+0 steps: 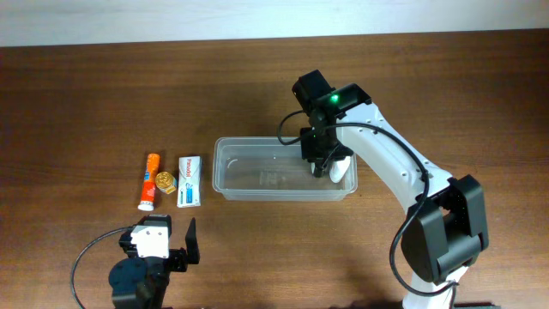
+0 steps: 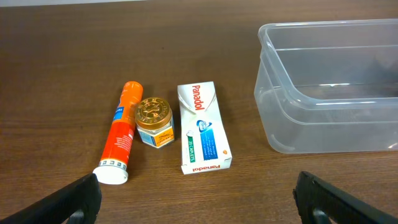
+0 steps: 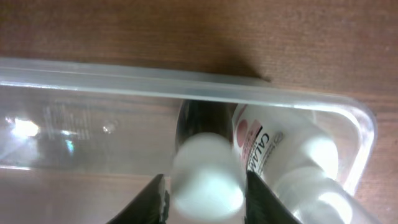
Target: Pack container
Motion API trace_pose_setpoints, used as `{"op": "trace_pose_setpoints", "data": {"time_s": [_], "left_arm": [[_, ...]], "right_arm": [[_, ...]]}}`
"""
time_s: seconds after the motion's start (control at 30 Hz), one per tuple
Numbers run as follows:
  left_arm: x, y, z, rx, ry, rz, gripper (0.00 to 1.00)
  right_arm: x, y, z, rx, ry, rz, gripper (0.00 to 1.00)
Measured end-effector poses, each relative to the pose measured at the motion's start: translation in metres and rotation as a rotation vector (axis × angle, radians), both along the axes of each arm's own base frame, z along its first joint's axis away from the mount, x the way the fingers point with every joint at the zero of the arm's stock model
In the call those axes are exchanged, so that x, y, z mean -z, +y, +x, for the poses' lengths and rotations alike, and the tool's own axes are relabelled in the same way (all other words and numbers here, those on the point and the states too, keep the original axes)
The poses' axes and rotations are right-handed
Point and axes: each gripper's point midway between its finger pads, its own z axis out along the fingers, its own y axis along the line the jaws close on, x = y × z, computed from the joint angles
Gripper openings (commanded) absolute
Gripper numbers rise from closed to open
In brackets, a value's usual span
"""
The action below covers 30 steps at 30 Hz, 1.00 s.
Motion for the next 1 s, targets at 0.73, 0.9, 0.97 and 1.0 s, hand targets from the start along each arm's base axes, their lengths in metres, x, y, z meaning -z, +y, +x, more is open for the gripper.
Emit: {"op": "trace_pose_setpoints", "data": {"time_s": [0.73, 0.9, 0.97, 1.0], "left_arm": [[-0.052, -0.038, 0.006, 0.173, -0.17, -0.207, 1.0], [-0.087, -0.043, -0.001, 0.177, -0.168, -0.283, 1.0], [-0.103, -0.042, -0.002, 0.165, -0.151, -0.293, 1.0], [-0.113, -0.041, -0.001, 0.152, -0.137, -0.296, 1.0]], "right_arm": [[-0.237, -0.143, -0.041, 0.36, -0.481, 0.166, 0.99], [-0.229, -0.212, -0.053, 0.574, -0.448, 0.101, 0.98], [-0.226, -0.227, -0.056, 0.625, -0.437, 0.088, 0.98], [-0.224, -0.233, -0.057, 0.644, -0.433, 0.084, 0.98]]}}
